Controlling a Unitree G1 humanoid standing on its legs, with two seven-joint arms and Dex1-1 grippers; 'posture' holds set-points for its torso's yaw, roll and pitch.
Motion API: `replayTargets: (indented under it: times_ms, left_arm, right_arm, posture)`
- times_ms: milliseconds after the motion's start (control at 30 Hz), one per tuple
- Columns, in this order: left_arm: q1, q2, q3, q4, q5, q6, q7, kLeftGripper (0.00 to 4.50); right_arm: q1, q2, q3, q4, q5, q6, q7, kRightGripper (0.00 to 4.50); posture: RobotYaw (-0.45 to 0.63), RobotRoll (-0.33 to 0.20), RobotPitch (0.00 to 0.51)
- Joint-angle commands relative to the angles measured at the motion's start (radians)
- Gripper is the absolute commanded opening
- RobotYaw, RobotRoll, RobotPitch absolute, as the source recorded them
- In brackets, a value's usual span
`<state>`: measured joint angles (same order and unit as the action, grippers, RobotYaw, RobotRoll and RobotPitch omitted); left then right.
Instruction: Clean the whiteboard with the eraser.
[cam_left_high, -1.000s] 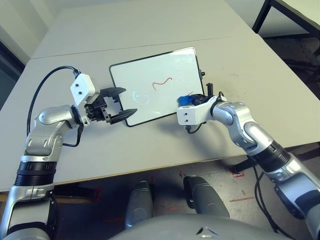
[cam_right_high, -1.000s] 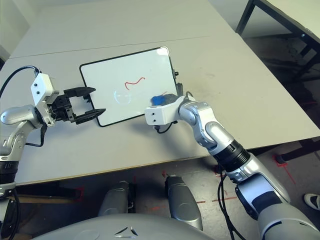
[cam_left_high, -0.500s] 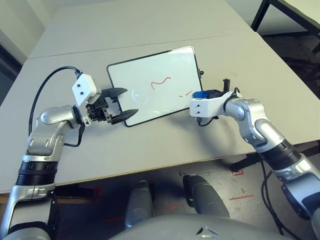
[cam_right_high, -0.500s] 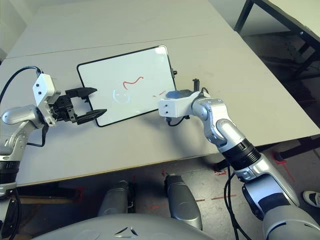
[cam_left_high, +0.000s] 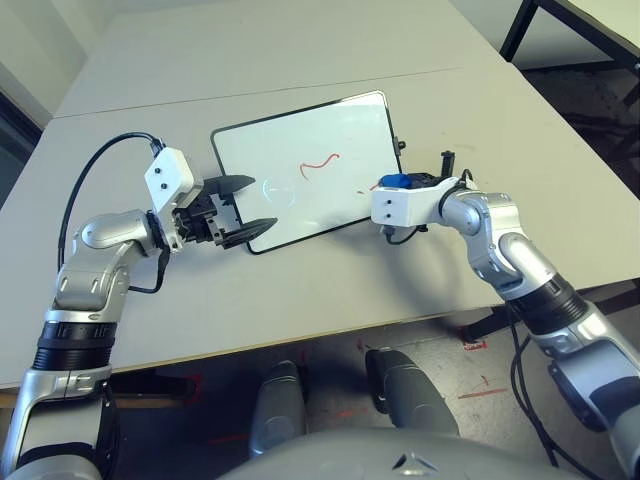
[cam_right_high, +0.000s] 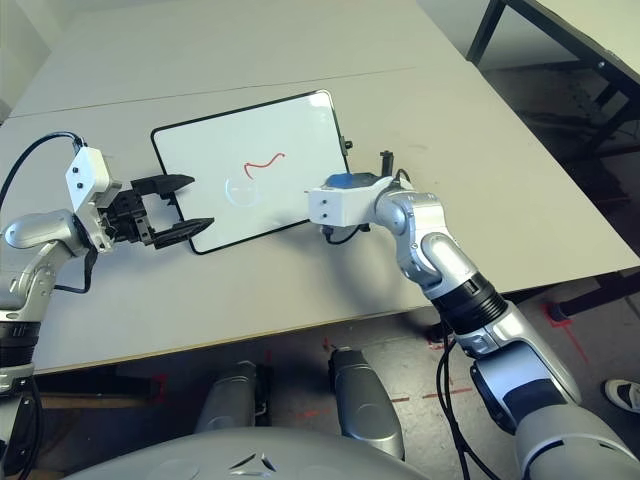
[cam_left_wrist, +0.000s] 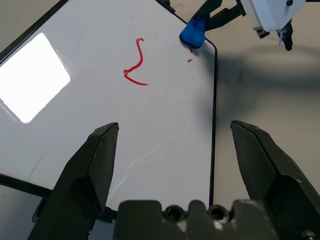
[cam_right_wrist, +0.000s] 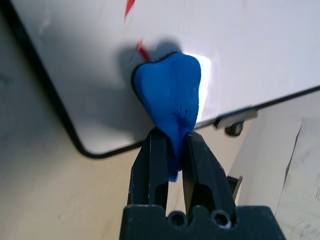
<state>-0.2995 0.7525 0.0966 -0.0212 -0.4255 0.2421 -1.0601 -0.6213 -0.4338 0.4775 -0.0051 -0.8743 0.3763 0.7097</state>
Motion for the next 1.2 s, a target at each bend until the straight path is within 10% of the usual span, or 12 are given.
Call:
replayTargets:
  times_ms: [33, 1200]
  left_arm:
    - [-0.002, 0.008, -0.012, -0.003, 0.013, 0.01, -0.008, 4.5]
    - [0.011, 0.002, -0.009, -0.003, 0.015, 0.007, -0.006, 4.5]
  right_arm:
    - [-0.011, 0.018, 0.039, 0.021, -0.011, -0.018, 0.016, 0.21]
    - [0.016, -0.1, -0.011, 0.085, -0.015, -0.055, 0.014, 0.2]
  posture:
    - [-0.13, 0.0, 0.148]
    - [-0.13, 0.0, 0.151]
